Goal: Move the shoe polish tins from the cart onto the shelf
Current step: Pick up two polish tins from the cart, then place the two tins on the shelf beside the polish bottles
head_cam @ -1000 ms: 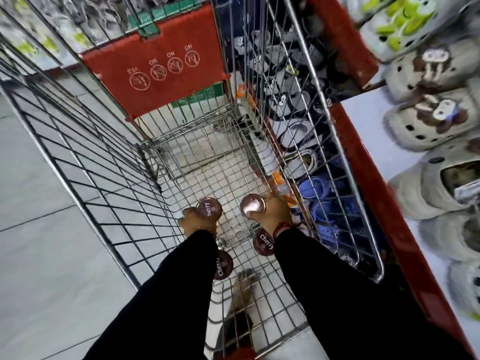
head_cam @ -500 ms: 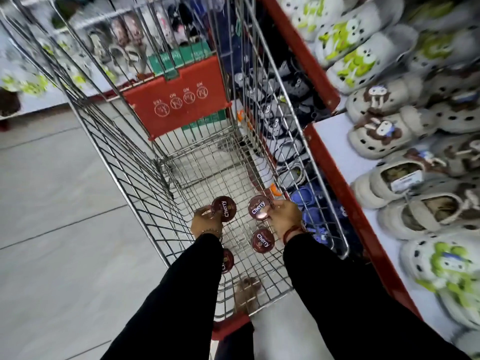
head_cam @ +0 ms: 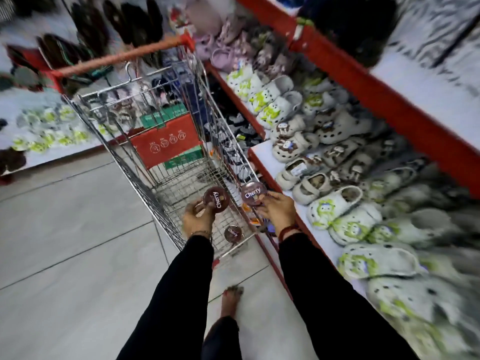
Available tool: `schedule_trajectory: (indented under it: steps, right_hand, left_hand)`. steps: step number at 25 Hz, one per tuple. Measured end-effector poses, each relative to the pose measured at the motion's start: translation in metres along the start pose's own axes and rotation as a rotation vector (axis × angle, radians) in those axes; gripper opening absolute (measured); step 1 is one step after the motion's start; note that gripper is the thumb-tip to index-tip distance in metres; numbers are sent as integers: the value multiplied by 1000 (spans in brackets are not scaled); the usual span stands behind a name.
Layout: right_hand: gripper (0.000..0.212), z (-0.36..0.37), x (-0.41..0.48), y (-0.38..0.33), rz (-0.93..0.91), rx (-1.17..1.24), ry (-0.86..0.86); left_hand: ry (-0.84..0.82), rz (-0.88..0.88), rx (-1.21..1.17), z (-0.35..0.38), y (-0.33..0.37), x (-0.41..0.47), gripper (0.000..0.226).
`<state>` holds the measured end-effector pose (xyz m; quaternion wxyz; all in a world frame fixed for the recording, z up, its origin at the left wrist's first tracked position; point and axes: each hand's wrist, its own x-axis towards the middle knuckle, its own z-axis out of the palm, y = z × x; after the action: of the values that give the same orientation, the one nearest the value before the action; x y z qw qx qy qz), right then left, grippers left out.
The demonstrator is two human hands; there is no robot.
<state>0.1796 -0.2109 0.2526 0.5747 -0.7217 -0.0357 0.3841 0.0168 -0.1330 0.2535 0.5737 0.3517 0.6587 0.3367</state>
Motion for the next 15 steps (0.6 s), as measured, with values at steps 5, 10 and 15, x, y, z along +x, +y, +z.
schedule_trajectory:
  steps: [5, 10, 15]
  right_hand:
    - [37, -68, -76, -51, -131, 257, 69]
    - [43, -141, -150, -92, -311, 395, 151]
    - [37, -228, -212, -123, -487, 438, 295]
  left_hand:
    - [-194, 135, -109, 17, 40, -82, 38]
    - [-469, 242, -159, 49, 69, -156, 40]
    - [-742, 333, -172, 90, 97, -239, 36]
